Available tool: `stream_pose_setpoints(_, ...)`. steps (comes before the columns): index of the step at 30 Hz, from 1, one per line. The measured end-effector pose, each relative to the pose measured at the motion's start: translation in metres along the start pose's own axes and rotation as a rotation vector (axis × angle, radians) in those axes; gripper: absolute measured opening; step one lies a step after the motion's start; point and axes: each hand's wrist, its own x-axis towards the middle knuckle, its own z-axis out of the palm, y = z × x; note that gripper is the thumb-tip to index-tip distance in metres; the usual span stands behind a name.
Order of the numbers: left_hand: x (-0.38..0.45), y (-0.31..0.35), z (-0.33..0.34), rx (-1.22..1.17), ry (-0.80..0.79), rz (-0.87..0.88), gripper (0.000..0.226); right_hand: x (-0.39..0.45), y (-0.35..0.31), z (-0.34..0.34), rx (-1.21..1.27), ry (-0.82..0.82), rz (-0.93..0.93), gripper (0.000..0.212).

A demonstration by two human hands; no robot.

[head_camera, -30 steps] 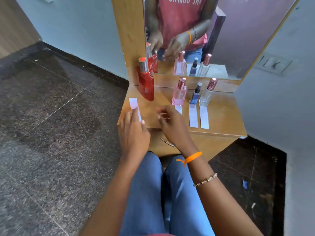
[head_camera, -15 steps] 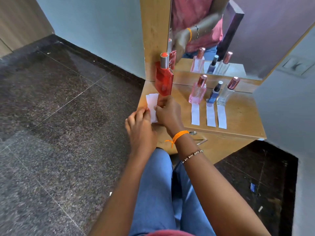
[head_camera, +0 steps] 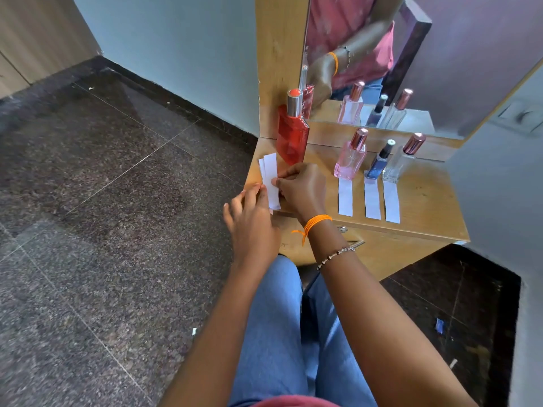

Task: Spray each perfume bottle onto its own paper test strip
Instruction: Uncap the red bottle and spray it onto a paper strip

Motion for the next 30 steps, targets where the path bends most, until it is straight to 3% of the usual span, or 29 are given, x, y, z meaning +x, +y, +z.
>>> stream_pose_setpoints(8, 0.0, 0.001, -0.001, 0.025, -0.006, 0.011, 0.055, 0.001, -0.003, -0.005, -0.035, -0.022, -0.023, 0.002)
stream_pose_setpoints(14, -0.001, 0.002, -0.005, 0.029, -0.016, 0.024, 0.067, 0.001, -0.002, -0.014, -0.011, -0.026, -0.022, 0.01)
stream_pose_setpoints(19, 0.004, 0.005, -0.01, 0.012, -0.029, 0.006, 0.062, -0.001, 0.011, -0.033, 0.055, -0.031, 0.031, 0.024)
stream_pose_setpoints(23, 0.001, 0.01, -0.014, -0.03, 0.063, 0.014, 0.064, -0.008, 0.028, -0.047, -0.054, 0.017, -0.031, 0.006)
stream_pose_setpoints(25, 0.0, 0.017, -0.017, -0.091, 0.113, 0.059, 0.065, -0.011, 0.035, -0.052, -0.158, 0.059, -0.08, 0.007)
stream_pose_setpoints(30, -0.001, 0.035, -0.014, -0.31, 0.024, 0.114, 0.061, -0.015, 0.039, -0.053, -0.336, 0.129, -0.182, 0.014)
